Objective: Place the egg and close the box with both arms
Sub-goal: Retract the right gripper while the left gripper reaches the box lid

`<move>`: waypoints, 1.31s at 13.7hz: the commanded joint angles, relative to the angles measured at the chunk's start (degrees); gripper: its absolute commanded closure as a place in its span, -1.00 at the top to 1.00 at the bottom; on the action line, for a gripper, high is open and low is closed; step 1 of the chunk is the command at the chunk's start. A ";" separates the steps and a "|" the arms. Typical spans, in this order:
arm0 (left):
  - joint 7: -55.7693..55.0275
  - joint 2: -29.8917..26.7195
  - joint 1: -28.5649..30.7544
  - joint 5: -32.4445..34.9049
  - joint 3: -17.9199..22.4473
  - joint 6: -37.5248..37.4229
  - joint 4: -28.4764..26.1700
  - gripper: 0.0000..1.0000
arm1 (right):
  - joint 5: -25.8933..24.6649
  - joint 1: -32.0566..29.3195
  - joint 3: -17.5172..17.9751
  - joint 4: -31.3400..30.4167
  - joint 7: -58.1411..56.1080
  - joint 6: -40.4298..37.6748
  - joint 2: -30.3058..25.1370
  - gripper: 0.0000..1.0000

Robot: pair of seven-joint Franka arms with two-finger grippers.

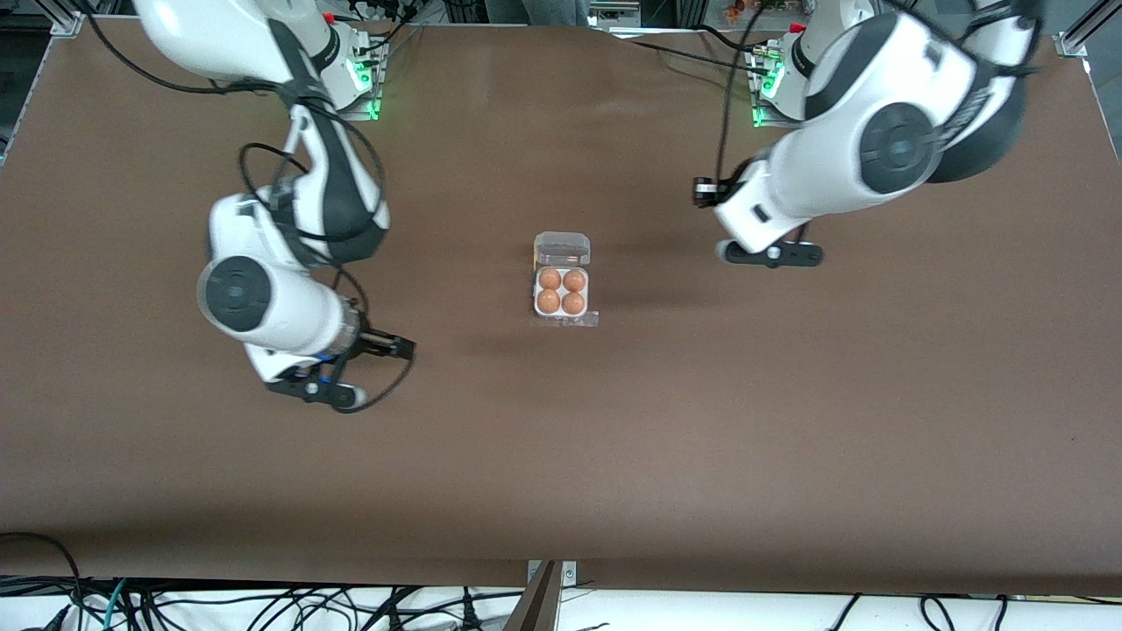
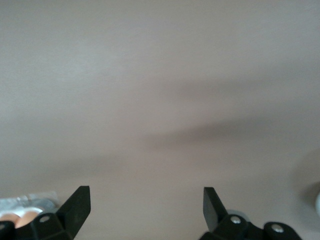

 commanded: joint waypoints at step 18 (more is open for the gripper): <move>-19.58 25.05 -19.68 -2.50 0.77 10.53 9.14 -0.91 | -9.51 -21.82 9.06 -16.09 -21.10 -13.20 -32.88 1.00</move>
